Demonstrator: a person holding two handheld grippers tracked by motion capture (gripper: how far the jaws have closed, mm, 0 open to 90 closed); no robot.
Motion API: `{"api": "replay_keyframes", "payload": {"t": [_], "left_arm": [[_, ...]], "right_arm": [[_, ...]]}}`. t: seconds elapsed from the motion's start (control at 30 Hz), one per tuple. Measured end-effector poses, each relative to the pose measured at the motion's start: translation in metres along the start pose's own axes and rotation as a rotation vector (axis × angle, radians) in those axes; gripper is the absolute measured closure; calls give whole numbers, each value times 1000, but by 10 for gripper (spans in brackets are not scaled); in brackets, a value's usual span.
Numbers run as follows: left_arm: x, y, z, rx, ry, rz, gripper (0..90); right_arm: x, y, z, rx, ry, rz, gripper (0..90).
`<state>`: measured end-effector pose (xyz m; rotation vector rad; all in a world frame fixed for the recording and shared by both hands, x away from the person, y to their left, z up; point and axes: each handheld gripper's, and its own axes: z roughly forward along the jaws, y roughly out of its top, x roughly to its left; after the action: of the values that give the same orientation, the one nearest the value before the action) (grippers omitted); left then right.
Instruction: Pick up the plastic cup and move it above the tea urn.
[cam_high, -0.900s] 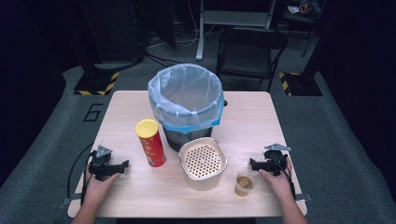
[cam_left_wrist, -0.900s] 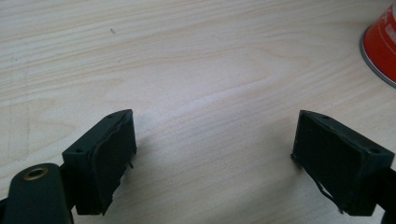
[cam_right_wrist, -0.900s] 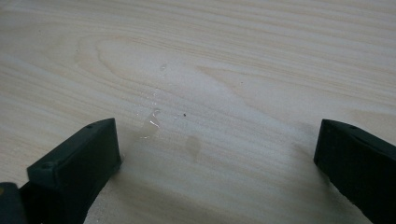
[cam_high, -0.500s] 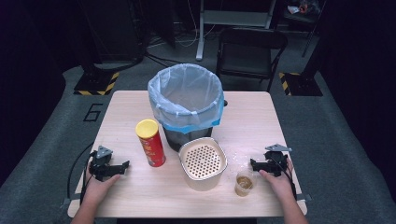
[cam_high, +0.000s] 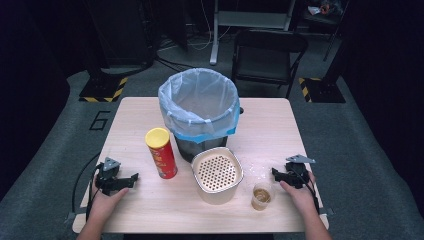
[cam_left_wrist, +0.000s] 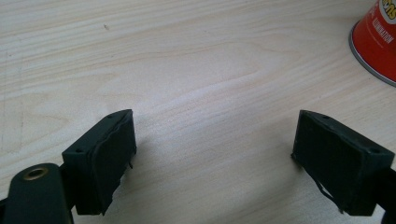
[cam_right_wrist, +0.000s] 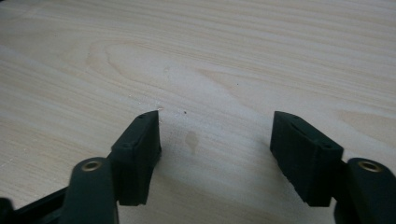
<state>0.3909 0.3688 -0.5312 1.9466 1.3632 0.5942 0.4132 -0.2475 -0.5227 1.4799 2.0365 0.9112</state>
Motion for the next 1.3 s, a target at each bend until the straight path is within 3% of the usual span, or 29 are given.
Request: {"api": "replay_keyframes", "payload": {"t": [0.07,0.17,0.23,0.37,0.53,0.6,0.63,0.77,1.07,1.3], "left_arm": [[0,0,0,0,0,0,128],[0,0,0,1,0,0,128],[0,0,0,0,0,0,128],[0,0,0,1,-1,0,128],[0,0,0,0,0,0,128],[0,0,0,1,-1,0,128],[0,0,0,0,0,0,128],[0,0,0,1,-1,0,128],[0,0,0,1,-1,0,128],[0,0,0,1,-1,0,128]], "right_arm": [[-1,1,-2,12,3,11,456],[-2,6,-8,26,25,31,501],[1,13,-17,11,21,12,530],[9,32,-38,-30,59,-26,551],[28,53,-57,-44,111,-117,583],[33,57,-60,-45,134,-124,584],[45,64,-68,-45,162,-134,574],[65,74,-77,-58,237,-163,566],[105,92,-84,-53,377,-226,540],[125,95,-74,-1,406,-257,584]]}}
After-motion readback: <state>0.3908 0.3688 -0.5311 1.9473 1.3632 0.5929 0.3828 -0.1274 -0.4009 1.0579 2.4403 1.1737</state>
